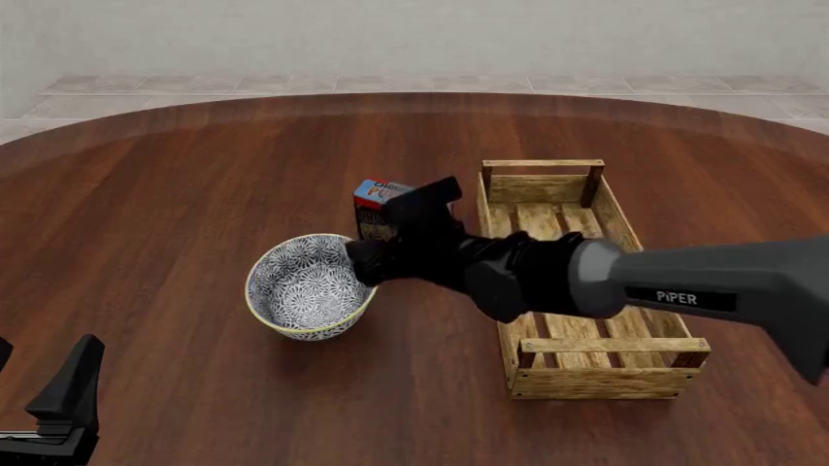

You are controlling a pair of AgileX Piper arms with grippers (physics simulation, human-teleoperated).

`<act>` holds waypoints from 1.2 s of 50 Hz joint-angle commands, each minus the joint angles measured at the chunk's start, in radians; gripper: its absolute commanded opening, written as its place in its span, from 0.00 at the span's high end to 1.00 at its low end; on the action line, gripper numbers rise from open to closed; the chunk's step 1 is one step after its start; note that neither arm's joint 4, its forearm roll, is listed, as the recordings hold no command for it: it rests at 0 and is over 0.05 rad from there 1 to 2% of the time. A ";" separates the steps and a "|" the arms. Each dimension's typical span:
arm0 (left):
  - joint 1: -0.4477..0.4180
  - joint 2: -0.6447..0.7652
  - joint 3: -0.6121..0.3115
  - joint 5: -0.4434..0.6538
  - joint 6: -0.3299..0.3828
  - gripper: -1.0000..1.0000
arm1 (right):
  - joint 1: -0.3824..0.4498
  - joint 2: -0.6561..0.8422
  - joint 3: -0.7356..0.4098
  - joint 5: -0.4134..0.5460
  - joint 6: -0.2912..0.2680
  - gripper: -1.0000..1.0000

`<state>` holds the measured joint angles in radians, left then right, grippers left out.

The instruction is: Pick up the bowl on the left and put it in the tray.

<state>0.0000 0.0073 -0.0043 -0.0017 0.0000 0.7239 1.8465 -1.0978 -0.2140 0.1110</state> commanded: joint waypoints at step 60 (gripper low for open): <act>0.000 0.000 0.000 0.000 0.000 0.00 | 0.023 0.189 -0.059 -0.027 0.084 0.00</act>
<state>0.0000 0.0073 -0.0043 -0.0017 0.0000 0.7412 2.0264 -1.1610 -0.2326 0.1869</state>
